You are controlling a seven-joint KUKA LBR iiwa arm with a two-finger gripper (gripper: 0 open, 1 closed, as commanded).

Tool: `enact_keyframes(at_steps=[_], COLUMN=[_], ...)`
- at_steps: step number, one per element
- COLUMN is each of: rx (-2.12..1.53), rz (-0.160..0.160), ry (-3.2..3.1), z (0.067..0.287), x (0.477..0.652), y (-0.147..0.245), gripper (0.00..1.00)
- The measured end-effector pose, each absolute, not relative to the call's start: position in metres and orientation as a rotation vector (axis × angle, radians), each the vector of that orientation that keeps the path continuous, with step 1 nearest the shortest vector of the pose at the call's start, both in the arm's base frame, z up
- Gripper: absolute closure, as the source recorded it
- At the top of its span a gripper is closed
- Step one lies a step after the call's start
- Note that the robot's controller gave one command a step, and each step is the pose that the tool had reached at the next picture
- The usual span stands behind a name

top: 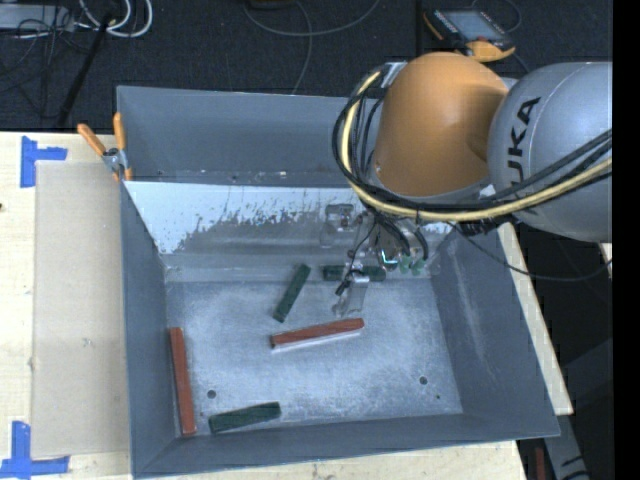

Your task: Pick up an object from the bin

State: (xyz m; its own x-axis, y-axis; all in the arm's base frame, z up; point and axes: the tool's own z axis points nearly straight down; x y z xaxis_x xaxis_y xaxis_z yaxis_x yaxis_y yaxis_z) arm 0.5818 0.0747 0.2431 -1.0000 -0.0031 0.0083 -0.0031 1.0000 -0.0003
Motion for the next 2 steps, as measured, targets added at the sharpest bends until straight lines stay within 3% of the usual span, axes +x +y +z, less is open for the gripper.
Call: enact_keyframes(at_steps=[1,2], rx=[-0.069,-0.070], rz=[0.001,-0.001], ry=[-3.131,-3.139], z=[0.0767,0.0810], x=[0.5795,0.5818], y=[0.0517,0.0517], gripper=[0.00,1.00])
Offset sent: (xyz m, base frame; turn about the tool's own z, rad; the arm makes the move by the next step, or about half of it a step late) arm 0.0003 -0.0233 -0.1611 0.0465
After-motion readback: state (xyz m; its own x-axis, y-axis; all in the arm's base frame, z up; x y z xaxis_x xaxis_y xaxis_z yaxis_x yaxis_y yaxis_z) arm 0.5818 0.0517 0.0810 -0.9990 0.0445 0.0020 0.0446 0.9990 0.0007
